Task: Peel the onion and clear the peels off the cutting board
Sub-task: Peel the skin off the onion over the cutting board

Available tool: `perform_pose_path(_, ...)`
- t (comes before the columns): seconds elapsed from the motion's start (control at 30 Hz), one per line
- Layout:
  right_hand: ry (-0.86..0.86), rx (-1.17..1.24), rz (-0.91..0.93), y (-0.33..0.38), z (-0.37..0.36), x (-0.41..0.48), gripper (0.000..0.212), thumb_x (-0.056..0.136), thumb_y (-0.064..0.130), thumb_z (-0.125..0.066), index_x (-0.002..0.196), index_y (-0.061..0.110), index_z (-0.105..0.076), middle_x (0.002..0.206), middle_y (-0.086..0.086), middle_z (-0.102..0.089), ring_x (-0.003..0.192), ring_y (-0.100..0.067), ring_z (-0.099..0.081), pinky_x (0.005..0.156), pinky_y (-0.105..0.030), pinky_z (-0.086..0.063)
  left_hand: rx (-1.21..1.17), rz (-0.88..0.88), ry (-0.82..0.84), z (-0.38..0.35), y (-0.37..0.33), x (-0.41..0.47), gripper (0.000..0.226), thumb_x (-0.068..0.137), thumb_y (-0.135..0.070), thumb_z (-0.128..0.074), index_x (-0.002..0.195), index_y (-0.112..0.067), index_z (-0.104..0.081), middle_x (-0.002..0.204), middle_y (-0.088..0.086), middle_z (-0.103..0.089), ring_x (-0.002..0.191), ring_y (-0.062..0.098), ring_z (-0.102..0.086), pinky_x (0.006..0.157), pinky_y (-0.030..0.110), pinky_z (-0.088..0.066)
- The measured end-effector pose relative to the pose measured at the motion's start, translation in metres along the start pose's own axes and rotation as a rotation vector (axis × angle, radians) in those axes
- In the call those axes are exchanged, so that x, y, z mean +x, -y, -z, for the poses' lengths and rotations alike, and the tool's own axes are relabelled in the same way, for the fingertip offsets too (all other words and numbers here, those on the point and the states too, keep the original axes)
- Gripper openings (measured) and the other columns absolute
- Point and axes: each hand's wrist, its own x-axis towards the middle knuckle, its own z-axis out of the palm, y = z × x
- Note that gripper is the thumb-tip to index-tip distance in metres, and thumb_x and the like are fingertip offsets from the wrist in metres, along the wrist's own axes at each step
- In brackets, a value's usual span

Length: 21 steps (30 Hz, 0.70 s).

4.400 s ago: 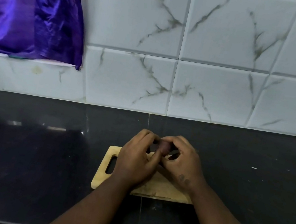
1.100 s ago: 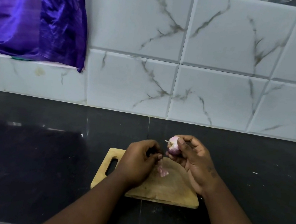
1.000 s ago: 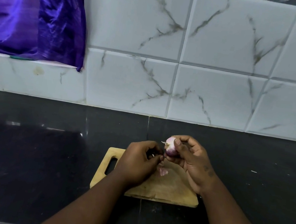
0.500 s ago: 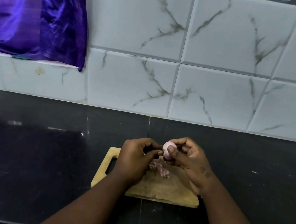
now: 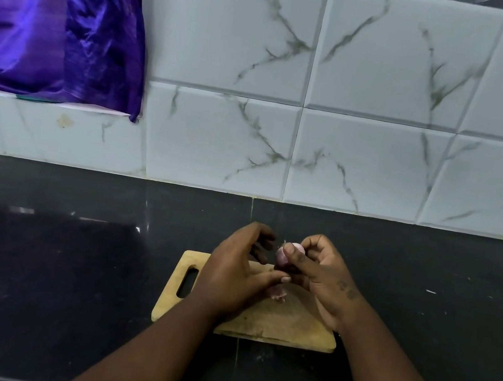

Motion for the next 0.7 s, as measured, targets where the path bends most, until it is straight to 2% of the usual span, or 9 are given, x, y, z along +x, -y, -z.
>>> perform_pose_path(0.07,0.024,-0.023,-0.007,0.0,-0.0009,-0.0005,0.05,0.073,0.036,-0.084,0.104,0.01,-0.055,0.106,-0.018,-0.074,0.09,-0.023,-0.074,0.072,-0.034,-0.062,-0.023,-0.022,0.001,-0.0002,0.0006,0.0009,0.057,0.077,-0.036,-0.09,0.126,-0.033,-0.061,0.117,-0.018,-0.067,0.103,0.001,-0.067,0.082,0.022,-0.059)
perform_pose_path(0.17,0.059,0.034,-0.02,-0.0003,-0.0015,-0.0012,0.043,0.08,0.034,-0.079,0.106,0.008,-0.057,0.101,-0.015,-0.076,0.085,-0.023,-0.076,0.073,-0.036,-0.064,-0.003,-0.046,-0.009,-0.0011,0.0004,0.0026,0.037,0.083,-0.027,-0.087,0.116,-0.029,-0.068,0.108,-0.015,-0.07,0.098,0.003,-0.068,0.077,0.022,-0.059)
perform_pose_path(0.27,0.066,0.093,-0.015,0.0024,-0.0017,-0.0019,0.038,0.085,0.031,-0.076,0.11,0.006,-0.059,0.098,-0.015,-0.077,0.082,-0.022,-0.077,0.073,-0.035,-0.065,-0.017,-0.042,-0.022,-0.0014,0.0006,0.0029,0.03,0.09,-0.027,-0.08,0.118,-0.028,-0.071,0.109,-0.016,-0.071,0.1,0.0,-0.067,0.083,0.024,-0.061)
perform_pose_path(0.4,0.036,0.114,0.008,0.0039,-0.0016,-0.0025,0.034,0.084,0.024,-0.077,0.106,0.006,-0.059,0.098,-0.016,-0.077,0.081,-0.023,-0.079,0.069,-0.033,-0.065,-0.046,-0.051,-0.04,-0.0008,0.0031,0.0027,0.028,0.097,-0.022,-0.073,0.124,-0.025,-0.074,0.113,-0.014,-0.075,0.104,0.0,-0.069,0.088,0.027,-0.061)
perform_pose_path(0.7,0.002,0.035,0.014,0.0044,-0.0027,-0.0032,0.029,0.092,0.013,-0.075,0.11,-0.003,-0.059,0.1,-0.02,-0.076,0.081,-0.022,-0.079,0.067,-0.03,-0.065,-0.005,-0.051,-0.088,-0.0003,0.002,0.0011,0.028,0.095,-0.024,-0.072,0.123,-0.023,-0.077,0.105,-0.012,-0.077,0.096,0.001,-0.071,0.082,0.031,-0.063)
